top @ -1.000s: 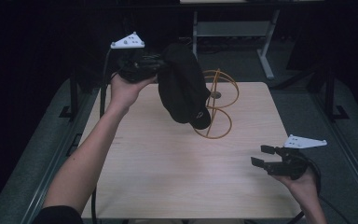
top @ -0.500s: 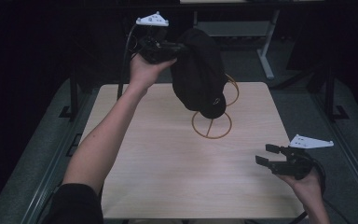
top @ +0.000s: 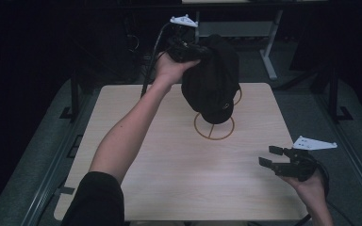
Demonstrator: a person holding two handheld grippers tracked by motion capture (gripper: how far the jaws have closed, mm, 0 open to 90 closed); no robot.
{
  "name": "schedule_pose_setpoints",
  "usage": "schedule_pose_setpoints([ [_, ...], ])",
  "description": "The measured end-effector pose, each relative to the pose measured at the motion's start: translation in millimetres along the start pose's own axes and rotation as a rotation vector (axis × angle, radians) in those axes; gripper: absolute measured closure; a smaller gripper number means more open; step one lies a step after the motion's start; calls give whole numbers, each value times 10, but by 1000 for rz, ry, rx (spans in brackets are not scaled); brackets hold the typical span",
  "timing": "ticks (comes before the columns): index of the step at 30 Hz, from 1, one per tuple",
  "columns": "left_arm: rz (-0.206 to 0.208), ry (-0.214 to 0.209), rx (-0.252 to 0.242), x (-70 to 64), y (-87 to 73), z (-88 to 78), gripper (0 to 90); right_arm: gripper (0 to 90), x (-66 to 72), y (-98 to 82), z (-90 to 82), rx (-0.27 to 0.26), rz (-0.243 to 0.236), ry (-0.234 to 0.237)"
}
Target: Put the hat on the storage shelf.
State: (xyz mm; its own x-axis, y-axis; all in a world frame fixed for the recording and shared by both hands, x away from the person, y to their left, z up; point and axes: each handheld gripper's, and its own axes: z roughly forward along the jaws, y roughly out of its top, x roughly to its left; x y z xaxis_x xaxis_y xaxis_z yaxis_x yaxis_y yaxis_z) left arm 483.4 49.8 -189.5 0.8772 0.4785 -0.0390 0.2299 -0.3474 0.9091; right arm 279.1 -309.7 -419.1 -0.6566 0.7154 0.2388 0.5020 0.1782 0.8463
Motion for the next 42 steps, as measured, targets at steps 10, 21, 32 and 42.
schedule_pose_setpoints([
  [10, -23, -31, 78, -101, -36, 540, 819, 264, -13, -30, 77, 16, 11, 15],
  [21, -9, -36, 136, -160, -46, 684, 650, 264, 2, -55, 102, 37, 12, 12],
  [32, 8, -19, 164, -164, -109, 524, 610, 240, 20, -58, 127, 49, 10, -9],
  [42, -2, -6, 132, -196, -182, 281, 569, 204, 68, -65, 158, 50, 0, -25],
])
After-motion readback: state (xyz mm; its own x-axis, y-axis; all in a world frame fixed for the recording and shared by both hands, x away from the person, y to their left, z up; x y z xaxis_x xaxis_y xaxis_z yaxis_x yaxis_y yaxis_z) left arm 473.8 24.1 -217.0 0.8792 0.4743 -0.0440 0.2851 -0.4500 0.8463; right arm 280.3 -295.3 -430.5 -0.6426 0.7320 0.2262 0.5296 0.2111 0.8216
